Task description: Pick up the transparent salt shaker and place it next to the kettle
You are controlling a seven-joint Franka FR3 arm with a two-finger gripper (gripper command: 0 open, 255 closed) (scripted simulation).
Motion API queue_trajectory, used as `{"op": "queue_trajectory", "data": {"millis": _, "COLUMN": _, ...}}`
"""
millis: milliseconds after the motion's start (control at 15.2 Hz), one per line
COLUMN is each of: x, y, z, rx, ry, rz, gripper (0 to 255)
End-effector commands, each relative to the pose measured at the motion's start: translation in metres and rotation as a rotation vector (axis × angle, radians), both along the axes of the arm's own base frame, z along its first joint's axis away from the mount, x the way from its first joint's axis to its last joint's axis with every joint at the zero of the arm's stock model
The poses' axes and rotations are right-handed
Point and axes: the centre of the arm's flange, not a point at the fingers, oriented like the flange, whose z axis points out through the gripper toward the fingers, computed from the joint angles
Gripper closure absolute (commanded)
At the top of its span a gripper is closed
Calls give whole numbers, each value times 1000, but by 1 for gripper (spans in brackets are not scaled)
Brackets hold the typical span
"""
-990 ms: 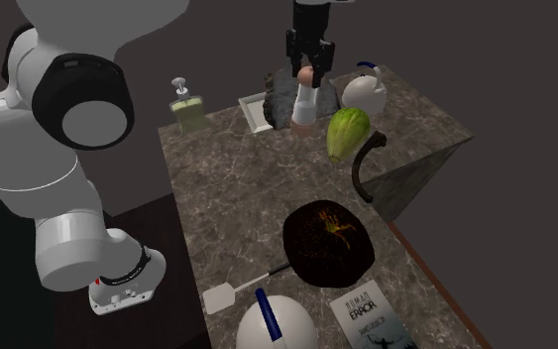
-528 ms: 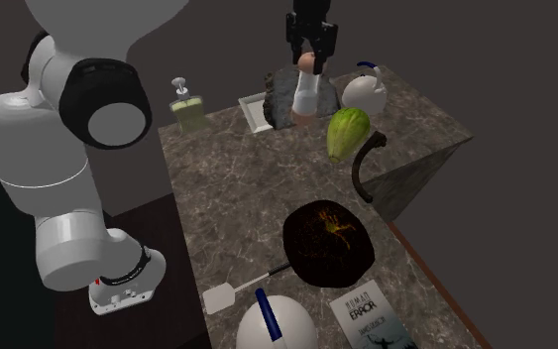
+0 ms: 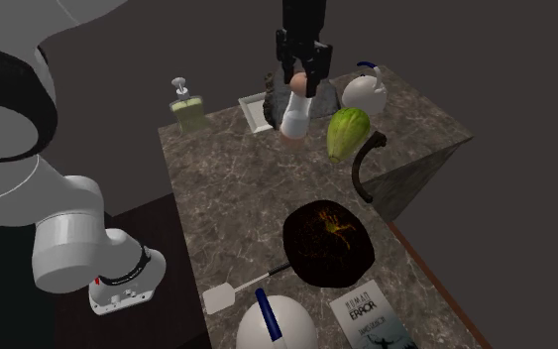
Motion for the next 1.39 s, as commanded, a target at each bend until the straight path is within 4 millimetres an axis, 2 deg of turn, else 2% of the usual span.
{"op": "queue_trajectory", "data": {"millis": 0, "x": -21, "y": -17, "z": 0, "rx": 1, "ry": 0, "rz": 1, "gripper": 255}}
{"op": "queue_trajectory", "data": {"millis": 990, "x": -165, "y": -160, "z": 2, "rx": 1, "ry": 0, "rz": 1, "gripper": 255}}
{"op": "queue_trajectory", "data": {"millis": 1320, "x": -165, "y": -160, "z": -25, "rx": 1, "ry": 0, "rz": 1, "gripper": 255}}
